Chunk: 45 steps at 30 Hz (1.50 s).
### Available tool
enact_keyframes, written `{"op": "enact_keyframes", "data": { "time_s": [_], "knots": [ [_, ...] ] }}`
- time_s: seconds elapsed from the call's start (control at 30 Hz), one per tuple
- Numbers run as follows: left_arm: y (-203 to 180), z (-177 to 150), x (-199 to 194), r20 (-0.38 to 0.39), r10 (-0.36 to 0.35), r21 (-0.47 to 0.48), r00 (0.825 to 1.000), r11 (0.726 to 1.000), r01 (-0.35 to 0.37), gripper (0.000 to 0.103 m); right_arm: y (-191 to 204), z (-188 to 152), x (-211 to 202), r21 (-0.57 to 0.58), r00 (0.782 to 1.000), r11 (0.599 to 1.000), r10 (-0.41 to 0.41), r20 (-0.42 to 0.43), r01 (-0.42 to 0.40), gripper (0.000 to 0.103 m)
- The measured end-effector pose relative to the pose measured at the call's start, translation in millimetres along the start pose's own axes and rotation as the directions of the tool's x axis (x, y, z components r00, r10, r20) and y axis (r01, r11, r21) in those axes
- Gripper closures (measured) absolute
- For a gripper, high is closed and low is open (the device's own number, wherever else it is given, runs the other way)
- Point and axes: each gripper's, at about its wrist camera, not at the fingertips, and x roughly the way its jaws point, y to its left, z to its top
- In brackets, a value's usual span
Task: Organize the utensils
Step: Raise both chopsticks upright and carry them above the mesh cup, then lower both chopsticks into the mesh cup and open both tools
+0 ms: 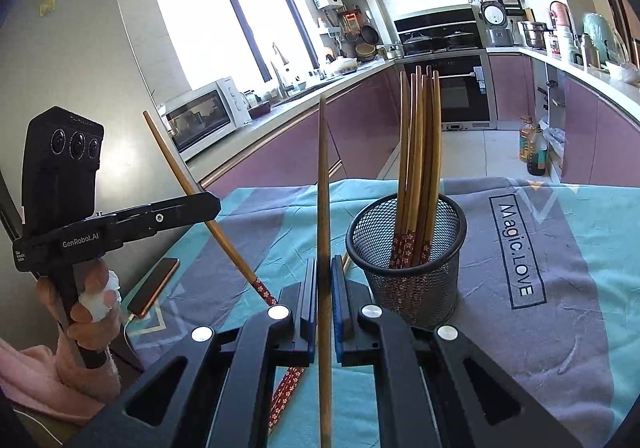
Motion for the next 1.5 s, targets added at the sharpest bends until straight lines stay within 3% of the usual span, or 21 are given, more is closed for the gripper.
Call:
{"op": "enact_keyframes", "data": {
  "time_s": [0.5, 0.93, 1.23, 1.5],
  "knots": [
    [-16, 44, -15, 0.104, -0.023, 0.057, 0.994, 0.998, 0.018, 0.095, 5, 44, -28, -0.059, 0.992, 0.998, -0.003, 0.13, 0.011, 0.097],
    [-40, 76, -16, 0.164, -0.04, 0.098, 0.986, 0.995, 0.024, 0.095, -4, 76, -43, -0.079, 0.978, 0.994, -0.056, 0.2, 0.073, 0.097],
    [-44, 68, 18, 0.088, -0.017, 0.098, 0.996, 0.995, 0.009, 0.095, -22, 68, -15, -0.063, 0.988, 0.992, -0.097, 0.116, 0.105, 0.097],
    [-43, 50, 46, -0.057, -0.026, 0.127, 0.998, 0.991, 0.033, 0.095, -30, 56, 9, -0.058, 0.994, 0.993, -0.107, 0.006, 0.107, 0.097]
  ]
}}
